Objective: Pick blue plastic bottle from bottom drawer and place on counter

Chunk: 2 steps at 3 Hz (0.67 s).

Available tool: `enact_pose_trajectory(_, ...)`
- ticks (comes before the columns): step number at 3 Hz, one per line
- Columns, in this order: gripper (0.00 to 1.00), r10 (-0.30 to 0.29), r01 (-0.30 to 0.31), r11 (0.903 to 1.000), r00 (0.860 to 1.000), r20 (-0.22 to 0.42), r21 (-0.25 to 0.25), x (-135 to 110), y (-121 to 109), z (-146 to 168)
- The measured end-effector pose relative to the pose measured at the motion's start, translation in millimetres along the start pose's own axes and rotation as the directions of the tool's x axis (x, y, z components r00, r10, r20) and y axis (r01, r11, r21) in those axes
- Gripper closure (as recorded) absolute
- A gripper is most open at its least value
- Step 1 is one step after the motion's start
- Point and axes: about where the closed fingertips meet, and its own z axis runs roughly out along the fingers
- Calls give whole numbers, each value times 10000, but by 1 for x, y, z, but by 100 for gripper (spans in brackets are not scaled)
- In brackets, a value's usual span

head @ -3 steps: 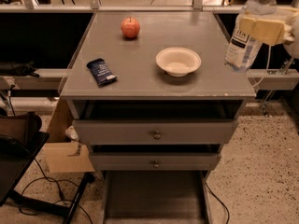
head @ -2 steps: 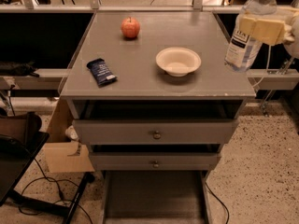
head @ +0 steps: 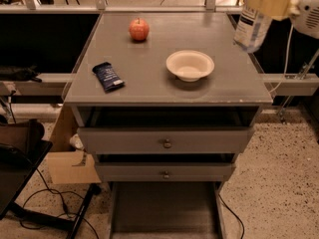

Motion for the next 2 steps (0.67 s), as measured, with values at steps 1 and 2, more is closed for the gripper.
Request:
enact_pose_trajectory(1, 100, 155, -162, 9997, 9990, 417, 161, -21, -17, 60)
enact_pose_trajectory(2, 100, 450, -469, 9986, 9963, 737, 239, -20, -25, 113)
